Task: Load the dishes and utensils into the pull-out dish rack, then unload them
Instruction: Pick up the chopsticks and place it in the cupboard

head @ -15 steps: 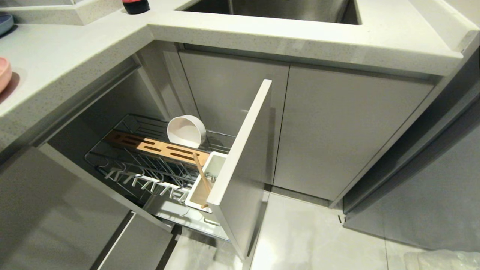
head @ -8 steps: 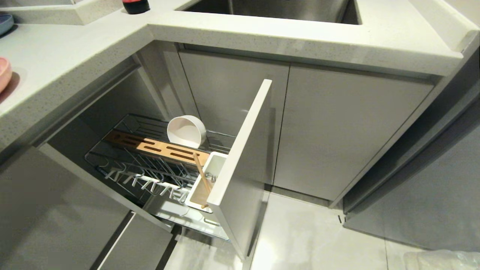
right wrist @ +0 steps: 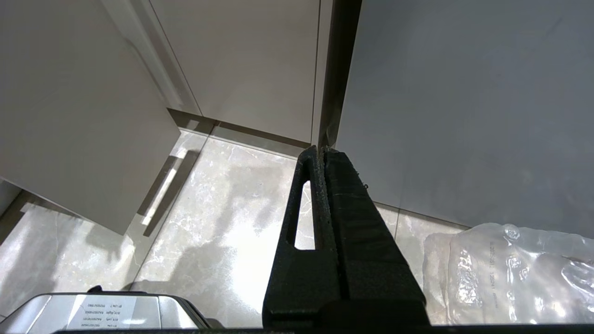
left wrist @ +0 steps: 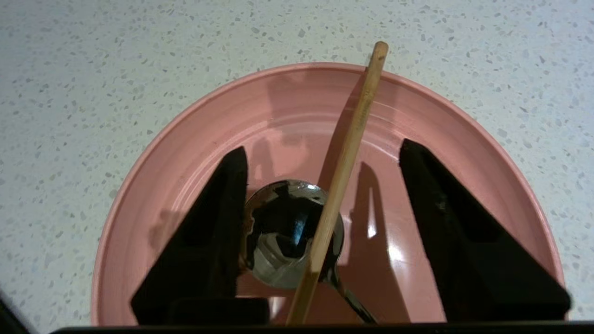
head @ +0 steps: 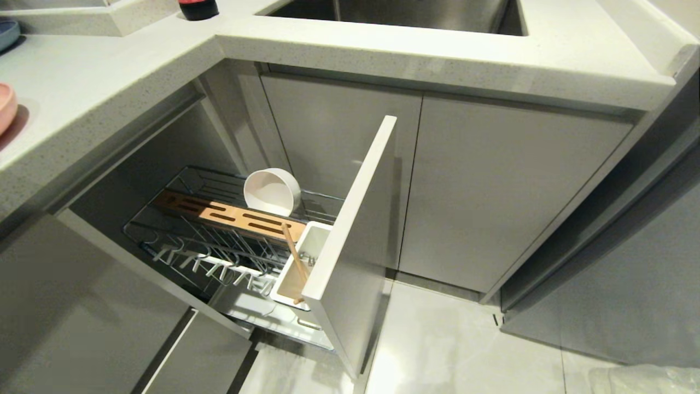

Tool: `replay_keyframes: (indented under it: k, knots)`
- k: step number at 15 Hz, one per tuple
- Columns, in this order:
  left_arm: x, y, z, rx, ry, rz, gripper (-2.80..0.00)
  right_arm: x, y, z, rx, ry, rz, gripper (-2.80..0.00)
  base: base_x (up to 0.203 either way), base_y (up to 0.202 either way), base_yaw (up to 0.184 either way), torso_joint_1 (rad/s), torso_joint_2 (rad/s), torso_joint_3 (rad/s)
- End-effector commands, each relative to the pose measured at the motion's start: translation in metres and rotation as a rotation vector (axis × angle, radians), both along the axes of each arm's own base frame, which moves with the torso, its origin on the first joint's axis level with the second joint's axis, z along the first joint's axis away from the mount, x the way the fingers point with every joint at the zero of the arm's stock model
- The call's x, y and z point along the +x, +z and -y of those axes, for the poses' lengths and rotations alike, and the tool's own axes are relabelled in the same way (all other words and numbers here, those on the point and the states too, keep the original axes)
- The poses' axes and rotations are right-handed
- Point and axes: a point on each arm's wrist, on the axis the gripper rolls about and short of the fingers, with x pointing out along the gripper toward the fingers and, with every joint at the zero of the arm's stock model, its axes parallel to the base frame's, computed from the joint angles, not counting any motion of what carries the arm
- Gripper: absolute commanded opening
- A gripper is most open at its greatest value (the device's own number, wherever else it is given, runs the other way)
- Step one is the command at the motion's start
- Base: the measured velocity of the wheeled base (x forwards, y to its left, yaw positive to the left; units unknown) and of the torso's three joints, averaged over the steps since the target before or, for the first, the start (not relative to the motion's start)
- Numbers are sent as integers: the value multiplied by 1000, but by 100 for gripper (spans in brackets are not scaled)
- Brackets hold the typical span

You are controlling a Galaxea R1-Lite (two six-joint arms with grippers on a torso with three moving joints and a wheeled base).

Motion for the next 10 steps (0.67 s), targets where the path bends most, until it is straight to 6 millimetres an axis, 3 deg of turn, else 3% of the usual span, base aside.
replay_keyframes:
  k: [1, 10]
  knots:
    - [7, -4, -5, -14, -8, -14, 0, 0, 0, 0, -1, 1, 0, -280, 0, 0, 0, 0, 0, 0]
    - [19, -9, -12, -37, -69, -23, 0, 0, 0, 0, -1, 1, -1, -280, 0, 0, 0, 0, 0, 0]
